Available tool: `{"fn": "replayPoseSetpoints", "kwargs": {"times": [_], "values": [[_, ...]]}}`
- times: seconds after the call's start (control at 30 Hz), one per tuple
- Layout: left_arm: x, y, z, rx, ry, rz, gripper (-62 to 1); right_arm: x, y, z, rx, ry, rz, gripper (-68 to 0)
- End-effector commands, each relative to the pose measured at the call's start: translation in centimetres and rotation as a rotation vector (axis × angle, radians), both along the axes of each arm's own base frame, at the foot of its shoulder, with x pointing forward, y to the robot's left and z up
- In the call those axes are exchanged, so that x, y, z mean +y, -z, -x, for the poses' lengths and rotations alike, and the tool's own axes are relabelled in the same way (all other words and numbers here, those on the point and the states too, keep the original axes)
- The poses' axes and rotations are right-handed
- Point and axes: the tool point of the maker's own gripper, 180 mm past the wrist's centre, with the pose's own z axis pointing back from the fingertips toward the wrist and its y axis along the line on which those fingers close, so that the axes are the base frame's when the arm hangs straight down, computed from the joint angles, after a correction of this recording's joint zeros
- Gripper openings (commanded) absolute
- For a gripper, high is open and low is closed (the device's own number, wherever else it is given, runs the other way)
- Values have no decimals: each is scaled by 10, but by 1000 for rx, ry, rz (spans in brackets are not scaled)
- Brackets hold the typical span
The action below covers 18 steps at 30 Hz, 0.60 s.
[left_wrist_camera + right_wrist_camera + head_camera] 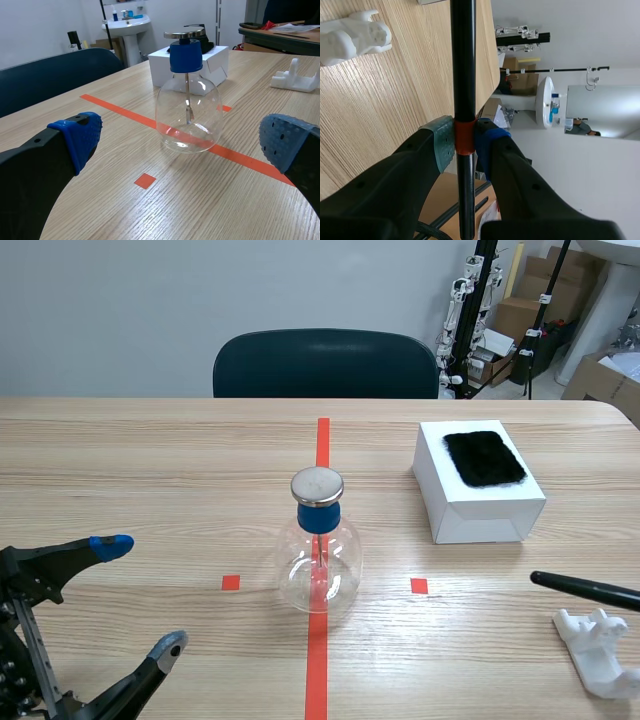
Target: Do the electroscope experiment. hold the rod still at the electroscope
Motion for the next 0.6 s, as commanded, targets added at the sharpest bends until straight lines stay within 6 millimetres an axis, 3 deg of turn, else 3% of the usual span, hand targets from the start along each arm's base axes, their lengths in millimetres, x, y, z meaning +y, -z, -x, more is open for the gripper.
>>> {"fn": "replayPoseSetpoints", "kwargs": {"times": [0.0,0.23,0.57], "values": [[1,-5,-2,-19,-3,15,14,-7,-9,-10,-40,21,16,-669],[1,-5,-2,-19,-3,15,14,-34,-21,-40,-104,137,36,-669],[1,-5,-2,-19,-3,15,14,-40,-24,-46,-117,163,37,-669]]}}
